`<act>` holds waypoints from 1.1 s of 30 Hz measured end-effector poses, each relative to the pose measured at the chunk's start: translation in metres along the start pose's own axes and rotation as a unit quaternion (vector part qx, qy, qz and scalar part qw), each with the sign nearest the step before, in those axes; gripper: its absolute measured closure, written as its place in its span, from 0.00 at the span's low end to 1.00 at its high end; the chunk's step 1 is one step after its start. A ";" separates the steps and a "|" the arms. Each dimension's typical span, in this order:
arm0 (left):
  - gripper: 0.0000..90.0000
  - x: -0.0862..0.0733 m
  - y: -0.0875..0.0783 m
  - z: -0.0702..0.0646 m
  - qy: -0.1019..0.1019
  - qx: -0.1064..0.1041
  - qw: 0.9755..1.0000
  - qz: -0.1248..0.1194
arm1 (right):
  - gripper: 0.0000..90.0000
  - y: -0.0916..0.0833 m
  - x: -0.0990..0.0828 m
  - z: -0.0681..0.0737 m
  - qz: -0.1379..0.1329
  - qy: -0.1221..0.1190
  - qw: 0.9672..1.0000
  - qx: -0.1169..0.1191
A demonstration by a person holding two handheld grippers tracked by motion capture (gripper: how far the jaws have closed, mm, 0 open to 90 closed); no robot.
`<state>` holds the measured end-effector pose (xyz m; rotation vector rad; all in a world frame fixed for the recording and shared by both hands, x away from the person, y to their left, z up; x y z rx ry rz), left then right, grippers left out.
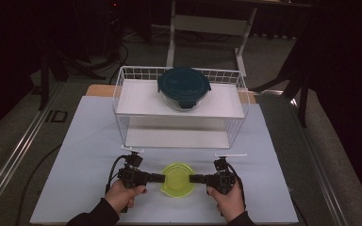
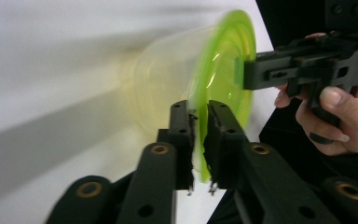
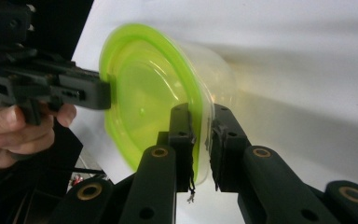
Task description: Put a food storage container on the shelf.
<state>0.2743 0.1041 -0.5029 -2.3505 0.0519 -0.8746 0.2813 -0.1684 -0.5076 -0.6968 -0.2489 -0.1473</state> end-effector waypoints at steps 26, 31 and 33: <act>0.91 0.030 -0.034 -0.026 0.032 -0.004 0.999 -0.033 | 0.89 -0.032 0.015 0.047 -0.039 -0.058 0.998 -0.008; 0.91 0.042 -0.041 -0.034 0.041 -0.002 0.999 -0.036 | 0.89 -0.044 0.022 0.059 -0.048 -0.067 0.997 -0.006; 0.91 0.047 -0.045 -0.037 0.046 -0.001 0.998 -0.038 | 0.89 -0.046 0.023 0.061 -0.049 -0.068 0.996 -0.005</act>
Point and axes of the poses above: each handheld gripper's, and its own axes: y roughly forward along the jaws, x roughly out of its top, z roughly to its left, the point moved 2 cm from there along y, roughly forward along the jaws, and after that the axes turned 13 degrees about y, right-handed, at the moved point
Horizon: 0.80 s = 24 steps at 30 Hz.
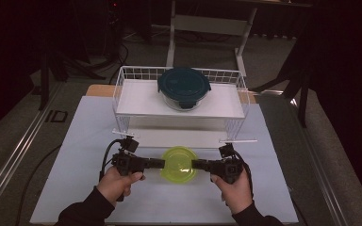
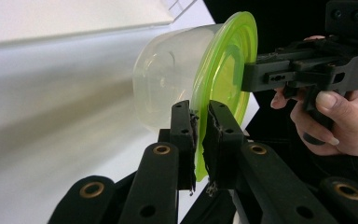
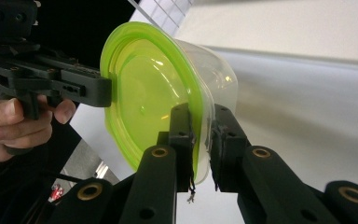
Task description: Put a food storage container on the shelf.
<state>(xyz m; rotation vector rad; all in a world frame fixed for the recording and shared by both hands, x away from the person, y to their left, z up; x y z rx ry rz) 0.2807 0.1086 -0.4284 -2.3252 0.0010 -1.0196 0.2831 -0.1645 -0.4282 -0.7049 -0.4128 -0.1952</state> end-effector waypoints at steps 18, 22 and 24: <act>0.91 0.060 -0.030 -0.022 0.030 0.007 0.999 -0.024 | 0.89 -0.033 0.044 0.038 -0.039 -0.026 0.999 0.009; 0.91 0.076 -0.039 -0.028 0.038 0.008 0.999 -0.034 | 0.89 -0.043 0.056 0.048 -0.051 -0.033 0.998 0.014; 0.91 0.085 -0.044 -0.032 0.043 0.014 0.998 -0.038 | 0.89 -0.047 0.063 0.054 -0.057 -0.038 0.998 0.013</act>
Point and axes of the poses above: each handheld gripper's, and its own axes: y roughly forward along the jaws, x roughly out of its top, z roughly to its left, the point moved 2 cm from there along y, roughly forward along the jaws, and after that the axes turned 13 degrees about y, right-handed, at the moved point
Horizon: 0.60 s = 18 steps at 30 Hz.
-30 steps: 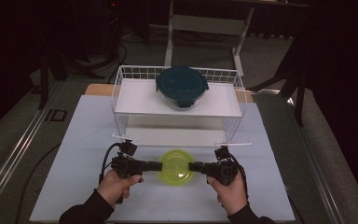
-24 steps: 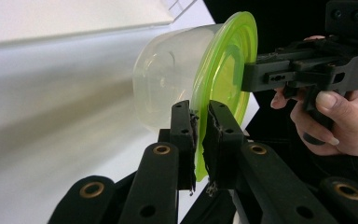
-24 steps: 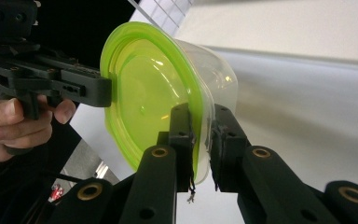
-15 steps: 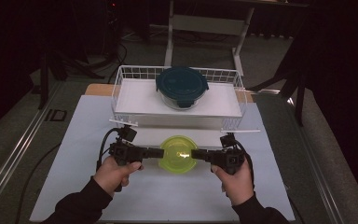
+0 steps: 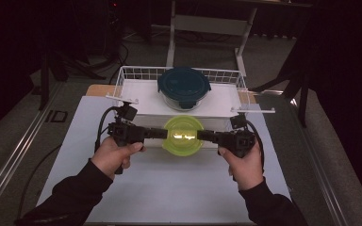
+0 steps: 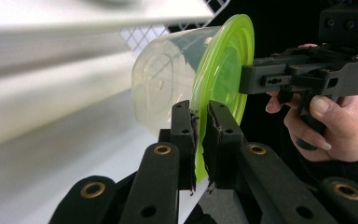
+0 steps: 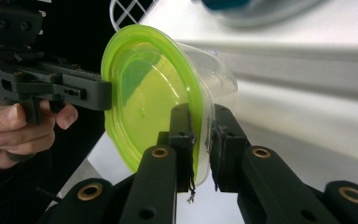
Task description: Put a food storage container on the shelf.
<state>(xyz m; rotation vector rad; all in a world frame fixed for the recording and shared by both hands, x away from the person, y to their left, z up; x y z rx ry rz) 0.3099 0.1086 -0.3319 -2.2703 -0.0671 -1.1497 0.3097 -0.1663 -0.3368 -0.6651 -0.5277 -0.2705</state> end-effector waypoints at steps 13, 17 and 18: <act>0.91 0.052 -0.017 -0.001 0.011 0.012 0.999 -0.028 | 0.89 -0.012 0.051 0.026 -0.031 -0.014 0.999 0.000; 0.91 0.073 -0.016 0.004 0.010 0.017 0.999 -0.040 | 0.89 -0.014 0.073 0.031 -0.041 -0.016 0.999 -0.006; 0.91 0.077 -0.016 0.006 0.009 0.019 0.999 -0.040 | 0.89 -0.014 0.077 0.031 -0.041 -0.012 0.999 -0.007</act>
Point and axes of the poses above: each handheld gripper's, and its own axes: y roughly forward along the jaws, x roughly out of its top, z roughly to its left, the point moved 2 cm from there along y, roughly forward along the jaws, and after that the axes turned 13 degrees about y, right-handed, at the moved point
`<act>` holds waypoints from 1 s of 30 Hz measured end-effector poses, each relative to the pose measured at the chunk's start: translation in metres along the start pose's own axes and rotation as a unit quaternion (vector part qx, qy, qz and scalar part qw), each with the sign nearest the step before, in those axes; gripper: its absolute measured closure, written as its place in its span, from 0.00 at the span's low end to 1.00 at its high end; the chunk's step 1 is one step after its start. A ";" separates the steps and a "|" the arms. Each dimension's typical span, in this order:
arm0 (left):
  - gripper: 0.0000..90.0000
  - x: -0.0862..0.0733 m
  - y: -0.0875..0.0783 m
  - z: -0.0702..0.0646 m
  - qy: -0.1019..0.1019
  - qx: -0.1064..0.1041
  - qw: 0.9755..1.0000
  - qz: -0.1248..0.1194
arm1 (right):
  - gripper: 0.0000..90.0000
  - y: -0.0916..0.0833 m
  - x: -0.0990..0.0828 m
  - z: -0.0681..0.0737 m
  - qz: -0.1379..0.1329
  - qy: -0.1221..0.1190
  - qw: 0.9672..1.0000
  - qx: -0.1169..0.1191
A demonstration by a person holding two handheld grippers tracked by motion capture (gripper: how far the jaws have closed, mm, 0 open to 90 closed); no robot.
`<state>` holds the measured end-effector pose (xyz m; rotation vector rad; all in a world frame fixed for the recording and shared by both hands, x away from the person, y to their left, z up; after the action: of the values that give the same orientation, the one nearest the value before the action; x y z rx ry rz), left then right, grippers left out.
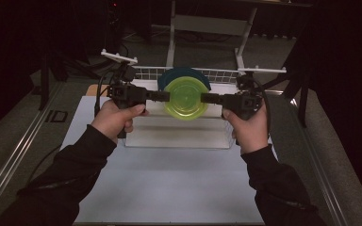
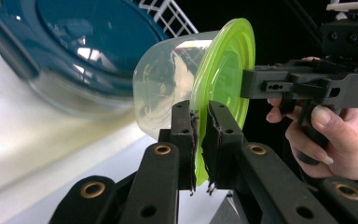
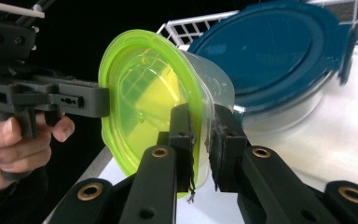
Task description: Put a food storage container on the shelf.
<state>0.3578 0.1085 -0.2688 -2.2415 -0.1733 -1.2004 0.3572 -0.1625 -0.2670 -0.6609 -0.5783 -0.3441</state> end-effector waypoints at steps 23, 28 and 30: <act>0.85 0.040 0.021 0.033 -0.025 0.038 0.999 -0.021 | 0.79 0.021 0.060 -0.008 0.008 0.034 0.999 -0.028; 0.77 0.040 0.028 0.039 -0.031 0.044 0.998 -0.027 | 0.74 0.028 0.064 -0.016 0.011 0.050 0.998 -0.031; 0.76 0.041 0.030 0.039 -0.027 0.045 0.998 -0.028 | 0.74 0.029 0.066 -0.020 0.011 0.058 0.998 -0.024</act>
<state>0.4210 0.0990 -0.2658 -2.2043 -0.3076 -1.1375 0.4306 -0.1617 -0.2538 -0.6880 -0.4524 -0.3745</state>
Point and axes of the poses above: each handheld gripper's, and its own axes: y roughly forward along the jaws, x roughly out of its top, z roughly to its left, the point moved 2 cm from there along y, roughly forward along the jaws, and after that the axes turned 13 degrees about y, right-handed, at the moved point
